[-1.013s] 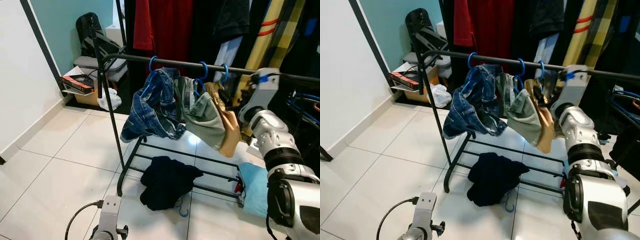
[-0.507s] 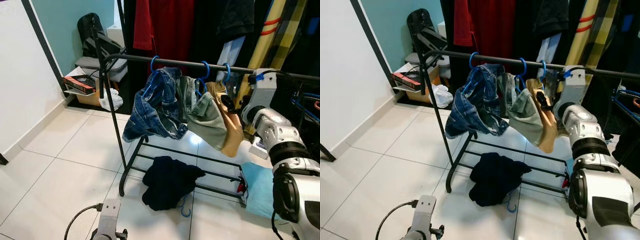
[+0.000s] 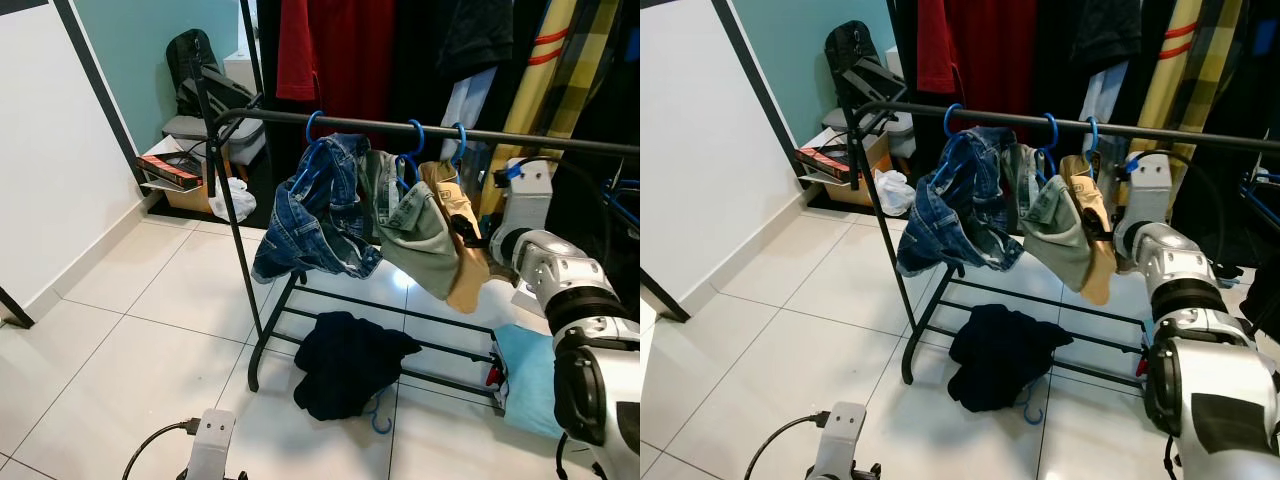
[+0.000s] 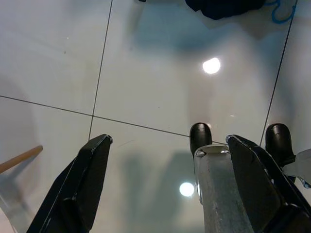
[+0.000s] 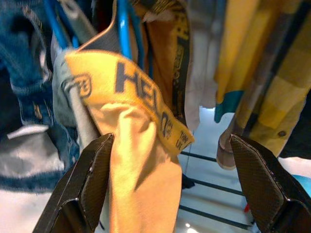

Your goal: Hang hanger

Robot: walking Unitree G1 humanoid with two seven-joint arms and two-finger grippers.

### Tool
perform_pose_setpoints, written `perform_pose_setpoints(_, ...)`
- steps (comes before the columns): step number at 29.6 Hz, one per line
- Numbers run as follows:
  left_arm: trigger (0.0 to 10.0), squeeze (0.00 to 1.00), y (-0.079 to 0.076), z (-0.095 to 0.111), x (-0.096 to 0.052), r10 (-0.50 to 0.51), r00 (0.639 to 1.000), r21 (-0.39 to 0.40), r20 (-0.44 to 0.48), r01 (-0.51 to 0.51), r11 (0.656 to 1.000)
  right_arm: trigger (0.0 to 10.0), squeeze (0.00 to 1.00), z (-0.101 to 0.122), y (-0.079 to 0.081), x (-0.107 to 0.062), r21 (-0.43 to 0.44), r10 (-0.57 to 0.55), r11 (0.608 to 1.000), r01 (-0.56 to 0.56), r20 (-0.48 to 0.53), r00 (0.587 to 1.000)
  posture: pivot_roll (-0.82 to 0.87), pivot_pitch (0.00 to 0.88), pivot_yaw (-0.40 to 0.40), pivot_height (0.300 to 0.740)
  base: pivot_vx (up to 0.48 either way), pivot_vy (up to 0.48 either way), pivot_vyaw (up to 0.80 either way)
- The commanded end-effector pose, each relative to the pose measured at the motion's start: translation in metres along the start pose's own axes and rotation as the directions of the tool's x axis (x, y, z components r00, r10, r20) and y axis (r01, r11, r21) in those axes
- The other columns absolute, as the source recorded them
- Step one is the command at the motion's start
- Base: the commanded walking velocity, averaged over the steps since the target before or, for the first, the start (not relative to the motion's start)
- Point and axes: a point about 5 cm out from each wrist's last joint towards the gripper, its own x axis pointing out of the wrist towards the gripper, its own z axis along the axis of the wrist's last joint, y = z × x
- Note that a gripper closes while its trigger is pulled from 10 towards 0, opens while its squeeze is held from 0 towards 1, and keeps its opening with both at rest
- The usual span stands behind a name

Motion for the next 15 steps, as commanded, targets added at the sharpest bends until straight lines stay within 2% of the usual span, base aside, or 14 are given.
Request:
perform_pose_setpoints(1,10.0,0.0,0.007,-0.003,-0.001,0.012,1.0,0.018,-0.004,-0.012,1.0,10.0,0.0,0.011,0.004,0.001,0.022,0.01,1.0,-0.011,0.044,0.999,-0.02,0.043,0.079,0.74,0.0,0.0,0.0)
perform_pose_setpoints(2,10.0,0.0,0.007,-0.003,-0.001,0.012,1.0,0.018,-0.004,-0.012,1.0,10.0,0.0,0.011,0.004,0.001,0.022,0.01,1.0,-0.011,0.044,0.999,-0.02,0.043,0.079,0.74,0.0,0.0,0.0)
perform_pose_setpoints(3,10.0,0.0,0.008,-0.003,-0.001,0.013,1.0,0.02,-0.005,-0.013,1.0,10.0,0.0,0.014,0.006,0.001,0.072,0.035,0.997,-0.039,0.067,0.997,-0.02,0.046,0.081,0.74,0.0,0.0,0.0)
perform_pose_setpoints(5,10.0,0.0,0.008,-0.003,-0.001,0.014,1.0,0.021,-0.004,-0.014,1.0,10.0,0.0,0.013,0.01,0.002,0.101,0.058,0.993,-0.065,0.072,0.996,-0.02,0.046,0.08,0.74,0.0,0.0,0.0)
perform_pose_setpoints(10,10.0,0.0,0.009,-0.003,-0.001,0.014,1.0,0.032,-0.004,-0.014,0.999,10.0,0.0,0.011,0.015,0.003,0.114,0.09,0.989,-0.097,0.067,0.994,-0.02,0.043,0.08,0.74,0.0,0.0,0.0)
perform_pose_setpoints(12,10.0,0.0,0.008,-0.001,0.0,0.014,1.0,0.019,0.0,-0.014,1.0,10.0,0.0,0.016,0.02,0.003,0.107,0.137,0.983,-0.148,0.098,0.986,-0.02,0.038,0.077,0.74,0.351,0.0,0.0)
perform_pose_setpoints(15,10.0,0.0,0.008,-0.001,0.0,0.014,1.0,0.014,0.002,-0.014,1.0,10.0,0.0,0.018,0.022,0.003,0.089,0.156,0.982,-0.165,0.105,0.982,-0.02,0.035,0.076,0.74,0.436,0.0,0.0)
